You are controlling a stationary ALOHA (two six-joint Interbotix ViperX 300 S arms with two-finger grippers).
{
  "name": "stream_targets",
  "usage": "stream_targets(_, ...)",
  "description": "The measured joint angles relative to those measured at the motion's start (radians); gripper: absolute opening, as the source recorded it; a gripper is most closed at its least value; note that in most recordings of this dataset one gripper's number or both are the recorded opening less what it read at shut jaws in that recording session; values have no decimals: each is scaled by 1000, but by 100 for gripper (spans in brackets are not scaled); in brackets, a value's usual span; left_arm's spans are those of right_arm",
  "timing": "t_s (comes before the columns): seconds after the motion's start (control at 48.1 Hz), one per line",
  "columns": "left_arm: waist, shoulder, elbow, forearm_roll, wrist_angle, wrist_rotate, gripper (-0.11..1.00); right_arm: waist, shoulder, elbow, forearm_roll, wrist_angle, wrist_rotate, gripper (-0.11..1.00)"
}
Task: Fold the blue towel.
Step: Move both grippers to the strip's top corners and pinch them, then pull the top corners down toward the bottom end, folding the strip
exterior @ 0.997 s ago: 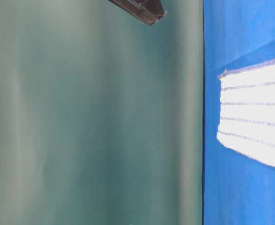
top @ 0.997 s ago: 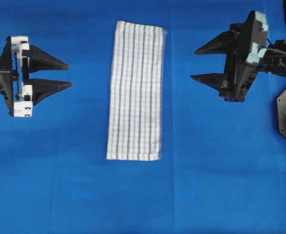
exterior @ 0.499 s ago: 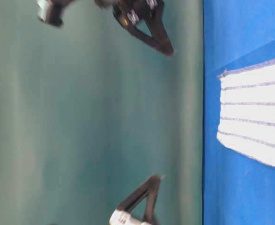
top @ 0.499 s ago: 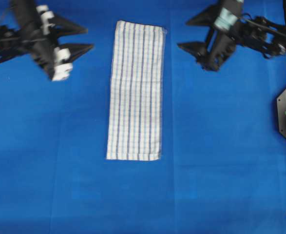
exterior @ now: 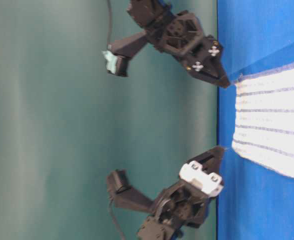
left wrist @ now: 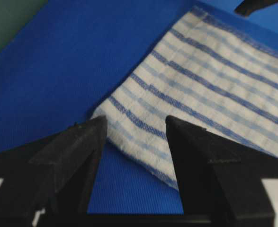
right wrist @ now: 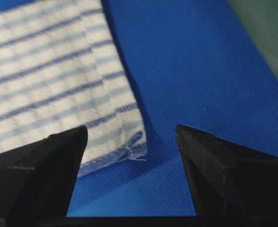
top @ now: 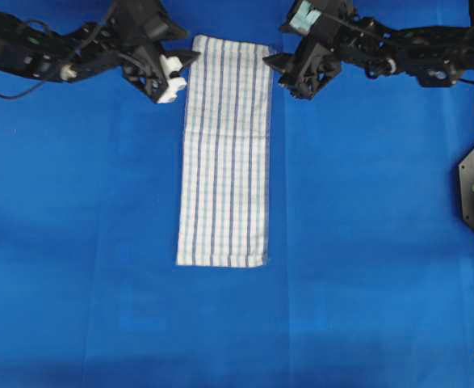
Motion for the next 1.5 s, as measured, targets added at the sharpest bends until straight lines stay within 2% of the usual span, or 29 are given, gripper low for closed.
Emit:
stream_targets(0.374,3,118,-40,0,-64,0,46,-2,86,-5,23,-64,2,83)
stream_targets(0.519,3,144,-49,0,-67,0,45,0,97,-8,28,-74,2,78)
stream_targets(0.582,3,147,-51,0,-71,0,43,0,104,-9,29,-75,6,69)
stream_targets(0.686,5,150,-52,0,-72,0,34,8,114,-18,29,-75,5,43)
stream_targets(0.789,5,150,-54,0,-72,0,14,15,118,-23,29,-75,3,18)
stream_targets(0.831,3,150,-54,2,-72,0,6,17,120,-25,29,-75,3,11)
stream_targets(0.872,2,149,-54,2,-72,0,3,18,120,-25,29,-75,2,6)
stream_targets(1.496,-2,123,-54,2,-71,2,3,17,118,-52,25,-72,-12,5)
